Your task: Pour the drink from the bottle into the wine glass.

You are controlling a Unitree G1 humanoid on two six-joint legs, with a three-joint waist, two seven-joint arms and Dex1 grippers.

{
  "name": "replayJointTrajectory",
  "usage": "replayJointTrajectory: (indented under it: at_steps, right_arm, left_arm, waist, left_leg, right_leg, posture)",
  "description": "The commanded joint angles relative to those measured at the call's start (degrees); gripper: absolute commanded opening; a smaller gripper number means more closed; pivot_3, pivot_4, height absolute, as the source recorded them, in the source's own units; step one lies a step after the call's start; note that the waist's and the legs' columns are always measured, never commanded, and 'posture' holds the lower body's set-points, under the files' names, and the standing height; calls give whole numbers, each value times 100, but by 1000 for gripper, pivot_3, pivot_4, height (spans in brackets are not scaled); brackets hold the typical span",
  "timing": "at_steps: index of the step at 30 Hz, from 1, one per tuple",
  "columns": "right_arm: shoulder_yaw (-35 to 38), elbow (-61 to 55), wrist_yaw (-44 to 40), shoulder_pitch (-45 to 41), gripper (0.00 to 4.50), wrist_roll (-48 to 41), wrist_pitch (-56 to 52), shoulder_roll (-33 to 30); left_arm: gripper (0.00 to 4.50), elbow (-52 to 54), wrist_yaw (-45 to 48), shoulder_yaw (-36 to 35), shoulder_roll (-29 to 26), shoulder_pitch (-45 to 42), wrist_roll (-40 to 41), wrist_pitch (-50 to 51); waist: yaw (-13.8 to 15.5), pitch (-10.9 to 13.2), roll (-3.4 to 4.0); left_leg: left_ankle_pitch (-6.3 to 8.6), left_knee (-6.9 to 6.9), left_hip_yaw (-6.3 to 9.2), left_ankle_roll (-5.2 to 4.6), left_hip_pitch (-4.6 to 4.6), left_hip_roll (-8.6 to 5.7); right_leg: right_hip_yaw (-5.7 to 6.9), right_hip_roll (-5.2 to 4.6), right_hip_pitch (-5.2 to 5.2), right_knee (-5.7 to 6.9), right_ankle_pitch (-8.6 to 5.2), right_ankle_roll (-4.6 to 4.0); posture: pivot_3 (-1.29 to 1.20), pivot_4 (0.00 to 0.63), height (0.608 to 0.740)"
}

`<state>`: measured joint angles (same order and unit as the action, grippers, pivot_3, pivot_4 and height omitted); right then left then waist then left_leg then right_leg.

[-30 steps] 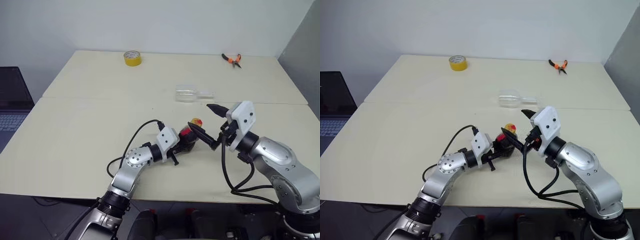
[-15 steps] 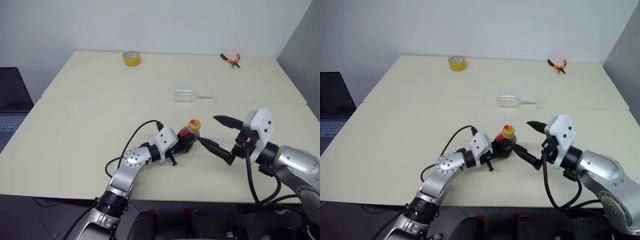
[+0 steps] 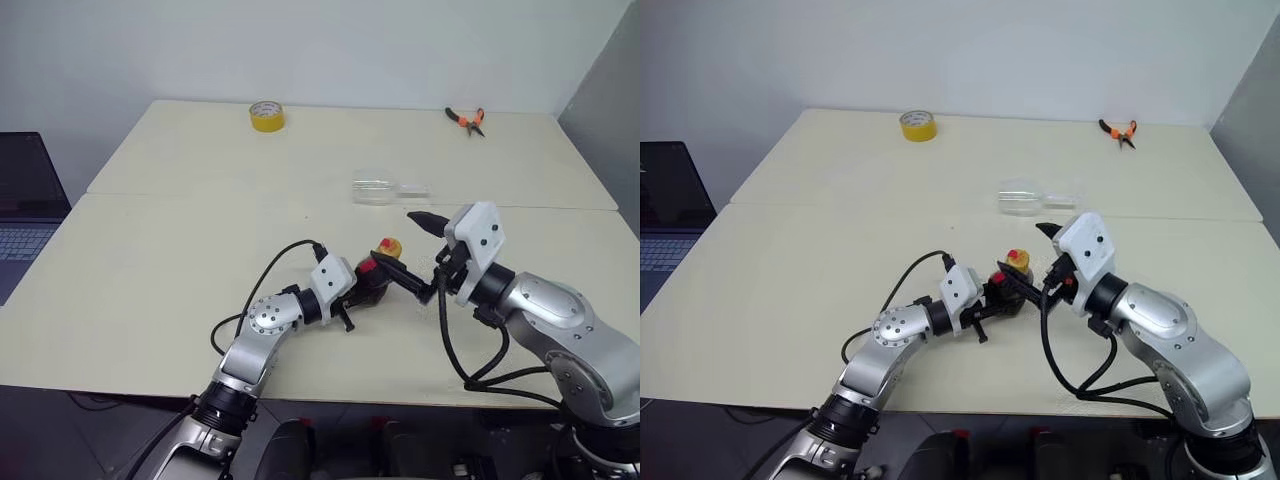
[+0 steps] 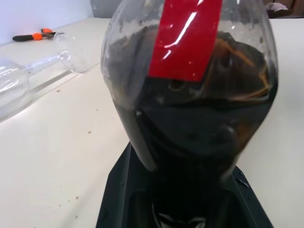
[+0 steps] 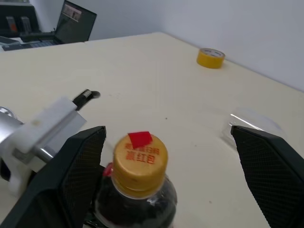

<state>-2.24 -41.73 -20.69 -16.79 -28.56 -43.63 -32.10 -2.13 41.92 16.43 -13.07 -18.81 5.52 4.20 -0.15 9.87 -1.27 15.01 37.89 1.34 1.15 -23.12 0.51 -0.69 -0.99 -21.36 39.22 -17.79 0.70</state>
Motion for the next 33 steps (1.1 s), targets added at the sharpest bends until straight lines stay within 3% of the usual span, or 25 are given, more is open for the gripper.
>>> replayJointTrajectory:
  at_steps: [1,10,15,20,25,33]
  right_arm:
    - [330,-58,-9,130,4500,87,134,-68]
    - [890,-343,-256,596,4500,-351,-20,-238]
    - [1562,-664,-909,1157,4500,-1115,-416,-857]
    - [1904,-744,-736,1013,4500,-2002,-684,-895]
    - [1299,-708,212,295,4500,-2069,-829,-287]
    - [718,-486,521,133,4500,-1607,-744,-152]
  left_arm:
    - [686,331,5,-38,48,-109,88,-110]
    - [683,341,3,-46,37,-107,91,-96]
    - [665,335,25,-62,15,-110,98,-110]
    - [665,322,34,-57,2,-116,98,-122]
    - [665,299,48,-62,-14,-117,91,-137]
    - [665,297,31,-32,9,-101,83,-149]
  waist:
    - [0,0,0]
    - [2,0,0]
    - [9,0,0]
    - [-15,0,0]
    - [-26,0,0]
    - [4,0,0]
  left_leg:
    - [0,-1,0,0,0,0]
    - [0,-1,0,0,0,0]
    - [0,-2,2,0,-2,0]
    - [1,-1,-1,-1,5,2]
    - [0,-3,0,-1,7,9]
    - [0,3,-1,0,-10,-1]
  right_leg:
    - [0,0,0,0,0,0]
    - [1,0,1,0,0,0]
    - [3,0,2,-4,0,0]
    - [-3,3,7,-4,2,2]
    - [-5,15,6,-1,1,2]
    - [-3,1,0,-12,4,6]
  posture:
    - [0,150,740]
    - [0,150,740]
    - [0,150,740]
    - [0,150,740]
    - [0,150,740]
    - [0,150,740]
